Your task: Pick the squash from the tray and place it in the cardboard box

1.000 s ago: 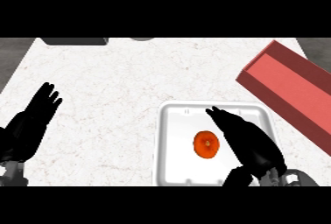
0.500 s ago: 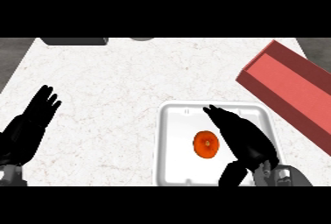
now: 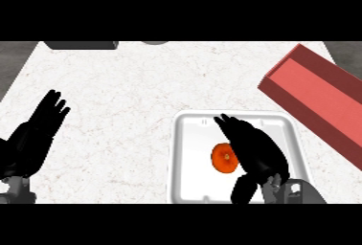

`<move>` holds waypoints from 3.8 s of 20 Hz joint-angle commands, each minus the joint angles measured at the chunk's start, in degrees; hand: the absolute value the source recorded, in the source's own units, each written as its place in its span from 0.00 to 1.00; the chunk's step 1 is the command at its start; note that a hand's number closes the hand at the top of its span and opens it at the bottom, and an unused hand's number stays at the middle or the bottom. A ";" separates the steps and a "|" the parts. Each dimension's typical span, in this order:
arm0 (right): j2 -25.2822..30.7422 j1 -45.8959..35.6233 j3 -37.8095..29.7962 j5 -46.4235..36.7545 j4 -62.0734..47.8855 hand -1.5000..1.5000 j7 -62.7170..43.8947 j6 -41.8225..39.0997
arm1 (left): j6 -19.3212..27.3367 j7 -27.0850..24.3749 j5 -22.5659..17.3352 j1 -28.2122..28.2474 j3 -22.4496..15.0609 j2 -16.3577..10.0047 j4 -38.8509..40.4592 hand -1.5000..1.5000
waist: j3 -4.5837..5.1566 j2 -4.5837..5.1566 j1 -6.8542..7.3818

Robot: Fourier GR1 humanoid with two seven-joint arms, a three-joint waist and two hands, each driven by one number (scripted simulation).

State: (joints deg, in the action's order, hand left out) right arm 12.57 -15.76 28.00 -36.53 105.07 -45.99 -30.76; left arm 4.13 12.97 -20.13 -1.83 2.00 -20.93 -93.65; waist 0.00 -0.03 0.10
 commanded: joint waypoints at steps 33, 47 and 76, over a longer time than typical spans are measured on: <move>-9.57 0.33 -3.60 -18.25 -20.34 0.00 10.77 -0.28 | -5.68 5.04 6.93 -4.05 6.79 7.22 0.43 0.50 | -0.01 0.04 0.02; -8.37 5.98 -1.11 -23.58 -17.85 1.00 20.22 6.24 | -7.92 3.62 8.72 -1.25 7.42 9.40 -0.86 0.50 | 0.00 -0.01 -0.12; -1.25 -4.16 -16.57 -23.98 2.24 1.00 28.59 6.52 | -10.09 3.47 8.88 -0.90 11.12 8.64 -0.28 0.50 | 0.06 -0.27 -0.99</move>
State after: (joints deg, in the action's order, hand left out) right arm 12.57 -18.07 11.88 -60.11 98.42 -13.66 -23.14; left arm -6.64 17.06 -12.21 -1.24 13.07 -12.37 -95.67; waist 0.03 -0.25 -0.56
